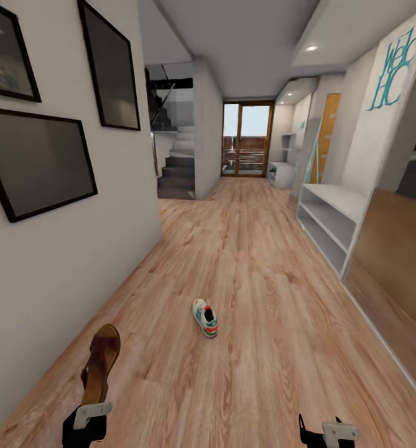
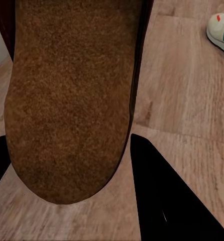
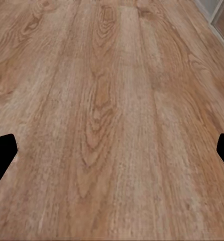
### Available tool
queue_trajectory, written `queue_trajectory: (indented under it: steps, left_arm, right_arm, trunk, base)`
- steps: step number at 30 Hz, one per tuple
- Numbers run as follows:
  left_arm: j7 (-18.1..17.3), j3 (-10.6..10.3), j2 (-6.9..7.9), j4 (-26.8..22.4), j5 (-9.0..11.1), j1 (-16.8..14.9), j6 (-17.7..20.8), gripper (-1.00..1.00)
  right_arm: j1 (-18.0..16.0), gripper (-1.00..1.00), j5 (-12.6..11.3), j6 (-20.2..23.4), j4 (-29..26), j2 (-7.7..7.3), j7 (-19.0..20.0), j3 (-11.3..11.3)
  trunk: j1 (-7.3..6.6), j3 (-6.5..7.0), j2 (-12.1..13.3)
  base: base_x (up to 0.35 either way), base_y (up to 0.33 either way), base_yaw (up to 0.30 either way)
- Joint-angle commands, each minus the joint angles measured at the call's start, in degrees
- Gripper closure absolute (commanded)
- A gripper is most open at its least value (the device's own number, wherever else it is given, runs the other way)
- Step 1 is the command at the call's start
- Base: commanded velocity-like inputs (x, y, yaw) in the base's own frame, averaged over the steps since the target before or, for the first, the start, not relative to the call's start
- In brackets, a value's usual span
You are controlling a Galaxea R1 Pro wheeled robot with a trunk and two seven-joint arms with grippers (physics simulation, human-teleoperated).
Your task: Pick up the two gym shoes and the two sandals from the corridor floor and place them onto the hallstand (shoe rack) in the corridor, making sure they are on the rack and not on the floor. Arrange them so the two gym shoes are next to each other and the two sandals are next to each other.
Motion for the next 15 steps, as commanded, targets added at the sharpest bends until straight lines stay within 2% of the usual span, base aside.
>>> queue_trajectory:
  steps: [1,8,15]
  left_arm:
    - [-0.3,0.3,-0.04,0.0,-0.3,-0.1,-0.2,1.00]
    - [-0.3,0.3,-0.04,0.0,-0.3,-0.1,-0.2,1.00]
    - [-0.4,0.3,-0.04,0.0,-0.3,-0.1,-0.2,1.00]
  right_arm:
    - [0.0,-1.00,-0.4,-0.2,0.0,-0.04,-0.4,0.5]
    - [0.0,-1.00,-0.4,-0.2,-0.1,0.41,-0.5,0.5]
    - [0.0,-1.00,-0.4,-0.3,-0.2,0.43,-0.5,0.4]
  trunk:
    - [0.02,-0.05,0.0]
    - [0.02,-0.05,0.0]
    - [0.02,-0.05,0.0]
  base:
    - [0.320,0.000,0.234]
    - [0.331,0.000,0.244]
    - [0.336,0.000,0.070]
